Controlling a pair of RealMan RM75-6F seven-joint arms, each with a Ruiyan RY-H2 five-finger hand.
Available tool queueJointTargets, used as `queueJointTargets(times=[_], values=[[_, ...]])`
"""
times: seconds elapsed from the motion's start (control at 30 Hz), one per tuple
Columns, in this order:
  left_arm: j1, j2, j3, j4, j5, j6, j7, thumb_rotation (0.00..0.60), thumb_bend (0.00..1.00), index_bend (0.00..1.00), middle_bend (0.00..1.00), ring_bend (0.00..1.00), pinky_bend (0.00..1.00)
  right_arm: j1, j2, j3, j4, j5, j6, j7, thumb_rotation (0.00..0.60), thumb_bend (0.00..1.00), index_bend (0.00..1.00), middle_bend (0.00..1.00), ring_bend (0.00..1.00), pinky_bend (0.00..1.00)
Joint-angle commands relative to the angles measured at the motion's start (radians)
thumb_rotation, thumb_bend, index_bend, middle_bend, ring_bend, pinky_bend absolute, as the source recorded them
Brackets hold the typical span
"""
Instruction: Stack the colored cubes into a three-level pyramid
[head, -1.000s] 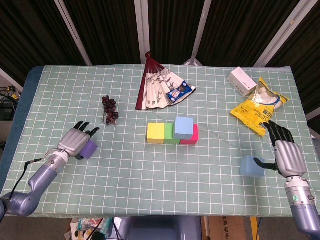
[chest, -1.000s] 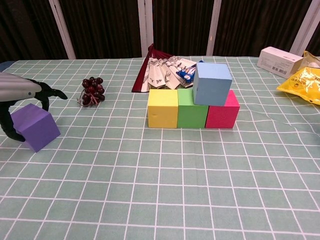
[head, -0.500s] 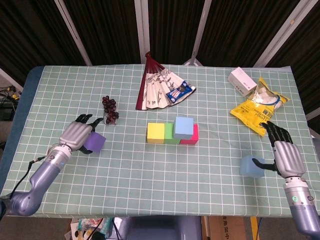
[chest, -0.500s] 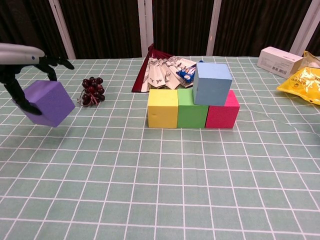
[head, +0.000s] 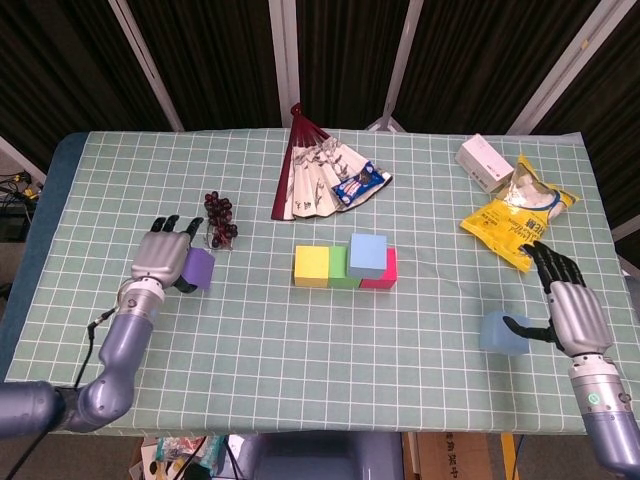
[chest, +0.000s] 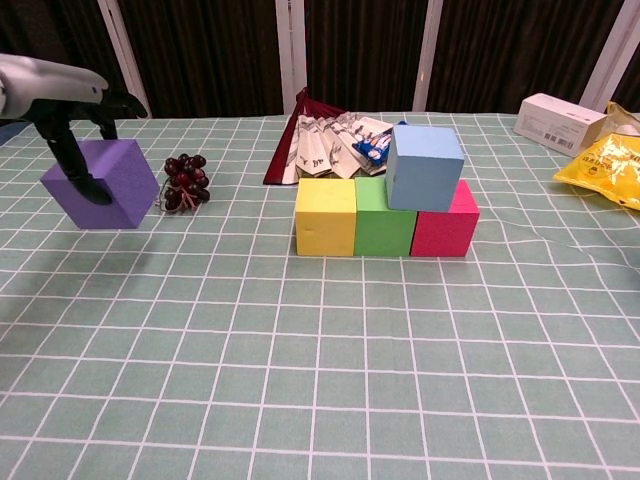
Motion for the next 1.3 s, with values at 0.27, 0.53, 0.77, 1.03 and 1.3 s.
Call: queueJointTargets(times=[0.27,0.53,0.77,1.03,1.3], values=[[-0.116,-0.213,-0.059,0.143,-0.163,0.113,0.134,0.600,0.24,0.00,0.42,0.04,0.00,-0.005,0.004,0.007,0.000,-0.003,-0.018,0.014,0.600,0.20,0.00,0.00,0.00,0.00],[-0.137,-0.304,-0.064,0.255,-0.175,0.098,0.161,0.600,0.24,0.00,0.42,0.04,0.00,-0.010,0.004,0.014,0.001,-0.005,-0.022,0.017,0.600,0.20,0.00,0.00,0.00,0.00],[-0.143,-0.367,-0.078,0.344,-0.178,0.082,0.171,0.600,0.24,0.00,0.41,0.04,0.00,-0.012,0.002,0.019,0.004,-0.003,-0.027,0.015,0.600,0.21,0.00,0.00,0.00,0.00],[-0.153,-0.406,-0.120,0.417,-0.173,0.056,0.172,0.600,0.24,0.00,0.41,0.04,0.00,-0.014,-0.002,0.019,0.004,-0.005,-0.032,0.008,0.600,0.20,0.00,0.00,0.00,0.00],[-0.163,-0.418,-0.135,0.435,-0.183,0.038,0.210,0.600,0.23,0.00,0.35,0.04,0.00,-0.016,-0.005,0.022,0.005,0.000,-0.036,0.003,0.600,0.20,0.00,0.00,0.00,0.00]])
